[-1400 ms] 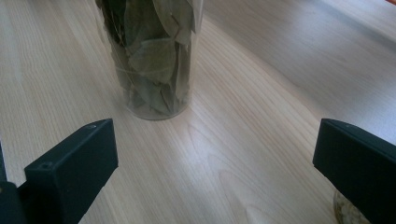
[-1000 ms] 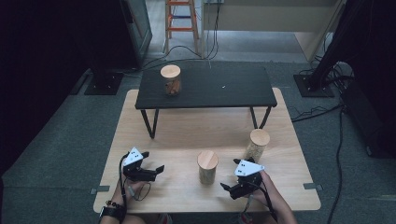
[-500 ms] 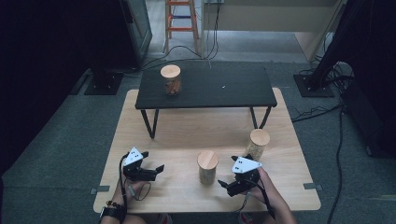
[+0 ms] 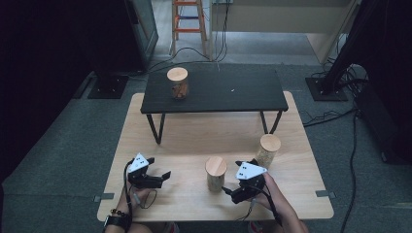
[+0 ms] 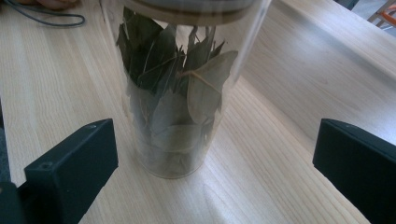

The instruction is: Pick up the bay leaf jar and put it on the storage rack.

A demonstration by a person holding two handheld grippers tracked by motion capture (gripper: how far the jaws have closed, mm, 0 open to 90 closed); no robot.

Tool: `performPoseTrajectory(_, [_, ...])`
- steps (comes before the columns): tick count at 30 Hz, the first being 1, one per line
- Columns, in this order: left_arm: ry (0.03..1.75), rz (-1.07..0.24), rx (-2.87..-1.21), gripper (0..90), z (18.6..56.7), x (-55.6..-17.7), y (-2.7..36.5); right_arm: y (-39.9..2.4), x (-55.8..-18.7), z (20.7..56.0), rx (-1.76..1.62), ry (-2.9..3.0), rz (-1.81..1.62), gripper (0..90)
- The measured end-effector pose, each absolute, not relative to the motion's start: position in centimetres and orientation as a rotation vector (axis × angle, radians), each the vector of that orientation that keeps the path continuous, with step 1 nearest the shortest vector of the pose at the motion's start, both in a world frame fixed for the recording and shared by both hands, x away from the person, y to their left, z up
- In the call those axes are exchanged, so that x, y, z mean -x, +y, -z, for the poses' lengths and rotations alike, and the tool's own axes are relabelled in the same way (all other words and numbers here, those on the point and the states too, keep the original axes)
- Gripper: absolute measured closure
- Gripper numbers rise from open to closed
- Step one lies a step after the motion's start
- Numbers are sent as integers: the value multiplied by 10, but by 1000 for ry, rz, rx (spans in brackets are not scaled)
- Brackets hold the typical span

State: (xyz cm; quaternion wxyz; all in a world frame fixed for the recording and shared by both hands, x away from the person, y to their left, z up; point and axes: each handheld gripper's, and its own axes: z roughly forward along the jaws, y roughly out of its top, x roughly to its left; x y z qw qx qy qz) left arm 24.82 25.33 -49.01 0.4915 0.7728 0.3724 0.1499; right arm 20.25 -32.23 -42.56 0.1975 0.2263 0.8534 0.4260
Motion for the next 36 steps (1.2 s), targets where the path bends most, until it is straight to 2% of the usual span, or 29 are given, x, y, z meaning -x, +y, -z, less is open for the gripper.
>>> performPoseTrajectory(36, [900, -372, -1879, 19, 490, -247, 252, -298, -216, 408, -601, 2392, -1214, 25])
